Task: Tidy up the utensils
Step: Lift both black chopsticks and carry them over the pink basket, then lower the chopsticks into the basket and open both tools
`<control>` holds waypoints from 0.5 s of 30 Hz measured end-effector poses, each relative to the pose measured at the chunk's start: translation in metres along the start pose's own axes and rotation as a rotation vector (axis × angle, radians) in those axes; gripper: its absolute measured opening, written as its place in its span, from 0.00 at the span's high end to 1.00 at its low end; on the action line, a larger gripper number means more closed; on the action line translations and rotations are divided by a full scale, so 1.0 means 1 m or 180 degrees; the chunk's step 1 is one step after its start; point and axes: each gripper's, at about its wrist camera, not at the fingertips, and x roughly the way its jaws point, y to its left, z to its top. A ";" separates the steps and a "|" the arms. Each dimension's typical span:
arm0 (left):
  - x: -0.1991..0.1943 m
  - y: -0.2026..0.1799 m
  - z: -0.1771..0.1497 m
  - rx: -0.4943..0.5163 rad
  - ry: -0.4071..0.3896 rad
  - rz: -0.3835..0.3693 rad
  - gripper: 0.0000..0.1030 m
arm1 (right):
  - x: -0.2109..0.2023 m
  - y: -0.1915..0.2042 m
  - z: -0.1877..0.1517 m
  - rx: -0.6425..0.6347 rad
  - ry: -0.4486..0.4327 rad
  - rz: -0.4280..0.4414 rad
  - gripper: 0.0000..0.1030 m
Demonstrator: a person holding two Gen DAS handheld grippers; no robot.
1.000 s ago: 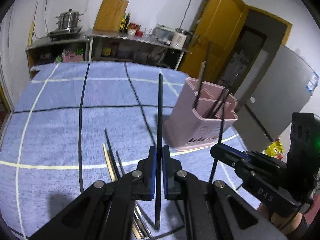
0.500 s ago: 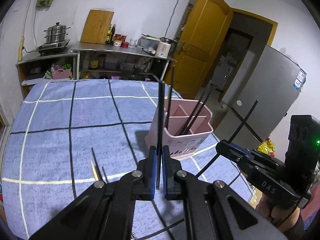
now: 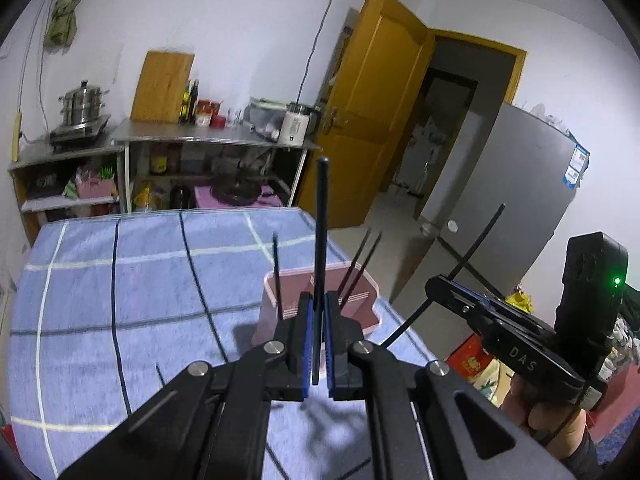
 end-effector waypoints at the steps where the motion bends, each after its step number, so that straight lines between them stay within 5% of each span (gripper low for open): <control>1: 0.001 0.000 0.006 -0.0003 -0.0025 -0.0006 0.94 | -0.001 -0.001 0.006 0.0005 -0.0044 -0.0007 0.95; 15: 0.046 0.009 0.021 -0.0038 -0.0016 0.0084 0.94 | 0.039 -0.024 0.026 0.0114 -0.0140 -0.0102 0.95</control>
